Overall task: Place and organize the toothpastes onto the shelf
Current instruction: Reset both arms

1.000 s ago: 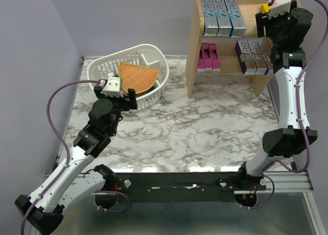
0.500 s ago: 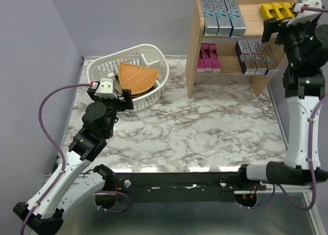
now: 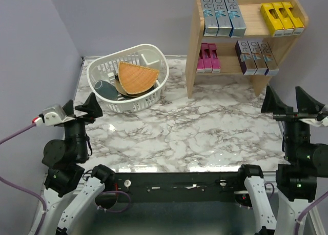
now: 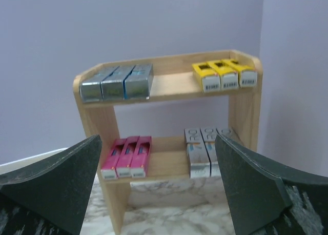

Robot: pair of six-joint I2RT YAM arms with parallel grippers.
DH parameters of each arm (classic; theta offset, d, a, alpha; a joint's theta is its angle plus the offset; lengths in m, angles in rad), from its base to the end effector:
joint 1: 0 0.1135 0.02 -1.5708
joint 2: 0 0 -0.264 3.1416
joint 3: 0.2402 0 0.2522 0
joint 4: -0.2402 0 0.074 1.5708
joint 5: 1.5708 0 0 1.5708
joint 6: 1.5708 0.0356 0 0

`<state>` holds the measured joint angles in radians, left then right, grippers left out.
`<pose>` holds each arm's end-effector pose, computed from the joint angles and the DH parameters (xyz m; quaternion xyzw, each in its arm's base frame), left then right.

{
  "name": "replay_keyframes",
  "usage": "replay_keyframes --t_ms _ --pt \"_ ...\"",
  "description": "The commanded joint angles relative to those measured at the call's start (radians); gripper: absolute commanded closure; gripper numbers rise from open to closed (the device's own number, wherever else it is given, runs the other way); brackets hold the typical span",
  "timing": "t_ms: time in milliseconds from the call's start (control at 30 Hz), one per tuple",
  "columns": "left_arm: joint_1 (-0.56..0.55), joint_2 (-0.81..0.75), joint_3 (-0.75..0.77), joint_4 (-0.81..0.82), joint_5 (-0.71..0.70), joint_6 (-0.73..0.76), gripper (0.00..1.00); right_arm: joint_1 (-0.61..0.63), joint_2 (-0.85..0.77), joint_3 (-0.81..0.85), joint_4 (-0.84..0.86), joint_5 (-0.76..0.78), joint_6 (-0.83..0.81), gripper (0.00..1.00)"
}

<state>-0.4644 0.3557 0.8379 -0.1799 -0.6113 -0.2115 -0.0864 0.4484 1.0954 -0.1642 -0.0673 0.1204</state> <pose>0.0630 -0.0087 0.4029 -0.1692 0.5912 -0.0865 0.7839 0.0384 -0.0009 0.4743 0.0248 0.5175 0.0319 0.8547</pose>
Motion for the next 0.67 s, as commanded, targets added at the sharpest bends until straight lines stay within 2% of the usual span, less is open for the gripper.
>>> replay_keyframes --t_ms 0,167,400,633 --pt "0.007 -0.107 -0.025 -0.009 -0.042 -0.032 0.01 0.014 -0.215 -0.149 -0.182 0.101 0.062 0.00" --pt "0.009 -0.213 -0.086 -0.033 0.010 -0.012 0.01 0.080 -0.434 -0.328 -0.225 0.181 -0.017 0.00" --pt "0.010 -0.277 -0.155 -0.128 0.027 -0.052 0.01 0.116 -0.707 -0.526 -0.181 0.238 -0.021 0.00" --pt "0.018 -0.310 -0.189 -0.136 0.013 -0.062 0.01 0.181 -0.718 -0.536 -0.205 0.290 -0.010 0.00"
